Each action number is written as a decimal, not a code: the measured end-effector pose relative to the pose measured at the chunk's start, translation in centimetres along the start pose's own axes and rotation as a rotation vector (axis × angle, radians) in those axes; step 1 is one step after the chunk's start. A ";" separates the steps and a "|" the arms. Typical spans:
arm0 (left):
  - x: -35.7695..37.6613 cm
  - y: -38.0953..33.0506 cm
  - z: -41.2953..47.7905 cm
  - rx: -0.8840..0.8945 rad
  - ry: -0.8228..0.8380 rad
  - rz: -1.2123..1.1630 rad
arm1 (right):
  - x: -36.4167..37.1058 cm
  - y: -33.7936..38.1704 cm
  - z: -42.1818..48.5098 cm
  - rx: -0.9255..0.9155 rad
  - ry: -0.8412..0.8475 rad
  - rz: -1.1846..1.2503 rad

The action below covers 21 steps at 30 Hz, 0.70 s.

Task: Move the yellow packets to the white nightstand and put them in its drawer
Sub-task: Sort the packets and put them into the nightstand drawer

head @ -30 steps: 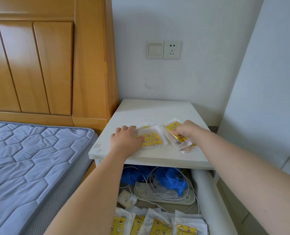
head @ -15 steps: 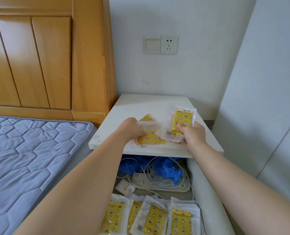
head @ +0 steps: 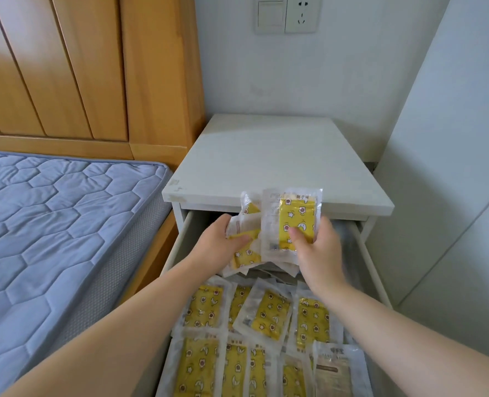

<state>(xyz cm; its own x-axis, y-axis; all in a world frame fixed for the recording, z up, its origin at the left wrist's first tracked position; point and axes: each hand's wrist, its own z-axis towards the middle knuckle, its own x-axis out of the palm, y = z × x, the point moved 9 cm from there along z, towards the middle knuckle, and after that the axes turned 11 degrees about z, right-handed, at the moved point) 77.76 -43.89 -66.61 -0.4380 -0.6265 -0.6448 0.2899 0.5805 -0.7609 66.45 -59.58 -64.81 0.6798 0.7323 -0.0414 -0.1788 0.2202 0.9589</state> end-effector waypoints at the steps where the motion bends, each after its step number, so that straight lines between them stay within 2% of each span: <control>1: 0.6 0.6 -0.1 -0.007 0.036 0.032 | 0.5 -0.4 -0.2 -0.002 0.070 -0.026; 4: 2.2 2.1 -0.1 -0.010 0.126 0.182 | 1.9 -2.0 -0.6 0.041 0.251 -0.134; 7: 2.7 3.6 0.3 -0.047 0.142 0.280 | 2.3 -4.2 -0.9 0.156 0.288 -0.234; 9: 2.7 4.5 0.5 -0.084 0.122 0.333 | 1.5 -6.9 -1.1 0.339 0.228 -0.299; 13: 1.6 5.6 1.0 -0.155 0.017 0.381 | 0.1 -12.4 -4.2 0.924 0.020 -0.030; 15: 1.1 6.0 1.1 -0.196 -0.013 0.334 | 0.6 -13.5 -5.6 1.048 0.040 0.019; 17: 1.0 6.3 1.1 -0.231 -0.009 0.273 | 1.7 -14.1 -6.7 1.091 0.161 -0.057; 18: 1.0 6.3 1.0 -0.244 0.000 0.237 | 2.1 -14.4 -6.7 1.048 0.251 -0.207; 21: 1.7 6.1 0.5 -0.259 0.045 0.201 | 3.2 -13.2 -6.0 0.727 0.579 -0.796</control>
<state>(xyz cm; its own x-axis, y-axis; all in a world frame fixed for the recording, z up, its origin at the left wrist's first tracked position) 79.24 -41.72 -72.37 -0.4325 -0.4656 -0.7721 0.1507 0.8070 -0.5710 66.71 -56.26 -79.33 -0.0319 0.7766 -0.6291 0.7075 0.4622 0.5346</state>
